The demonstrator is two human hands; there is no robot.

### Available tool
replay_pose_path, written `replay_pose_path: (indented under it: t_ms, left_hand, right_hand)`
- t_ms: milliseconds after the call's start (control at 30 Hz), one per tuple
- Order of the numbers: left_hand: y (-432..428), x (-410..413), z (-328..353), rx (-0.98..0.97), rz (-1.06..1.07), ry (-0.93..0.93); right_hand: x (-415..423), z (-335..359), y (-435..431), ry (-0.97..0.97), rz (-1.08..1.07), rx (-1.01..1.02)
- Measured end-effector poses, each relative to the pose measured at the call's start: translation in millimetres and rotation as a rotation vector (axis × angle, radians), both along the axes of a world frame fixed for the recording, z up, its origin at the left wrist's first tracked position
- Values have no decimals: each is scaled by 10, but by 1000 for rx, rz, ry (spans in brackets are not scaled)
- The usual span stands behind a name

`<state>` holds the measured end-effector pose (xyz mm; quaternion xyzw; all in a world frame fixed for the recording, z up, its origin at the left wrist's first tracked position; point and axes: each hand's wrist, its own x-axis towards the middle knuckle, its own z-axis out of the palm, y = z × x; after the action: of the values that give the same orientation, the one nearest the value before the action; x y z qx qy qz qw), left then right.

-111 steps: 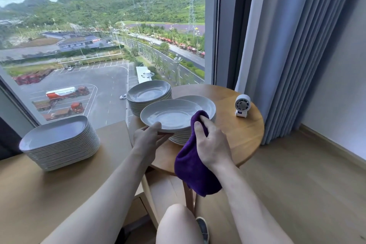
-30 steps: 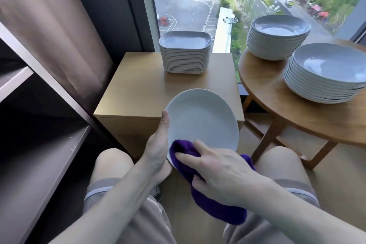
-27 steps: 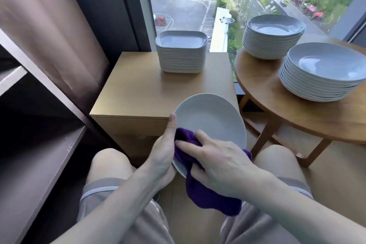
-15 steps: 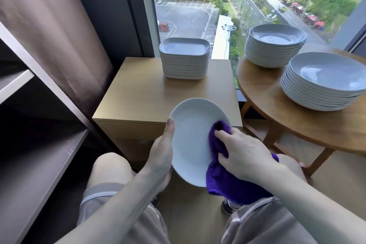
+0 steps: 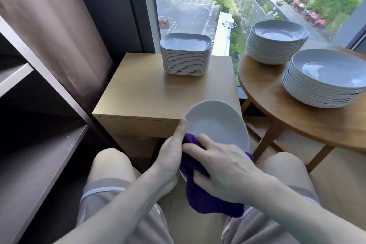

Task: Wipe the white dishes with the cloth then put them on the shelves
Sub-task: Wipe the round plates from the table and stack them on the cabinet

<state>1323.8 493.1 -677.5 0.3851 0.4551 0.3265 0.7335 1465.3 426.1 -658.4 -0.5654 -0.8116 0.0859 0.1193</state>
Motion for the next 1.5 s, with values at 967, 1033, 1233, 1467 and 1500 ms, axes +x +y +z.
replay_pose_path:
  t_ms: [967,1033,1233,1467,1500]
  left_hand:
    - [47,29,81,46,25,-36]
    - [24,63,78,34,-19,-27]
    - [-17,80,20,92,-106,30]
    - [136,-74,100,195,-9,125]
    - [157,-95,110,199,6,125]
  right_hand:
    - [-170,97,41,-14,-113,-17]
    - [-107,124,82,-34,-156,78]
    - [233,52,253,-82,-387,203]
    - [474,-124,258,-225,-488,-44]
    - [441,-141,228,-218,-459,-83]
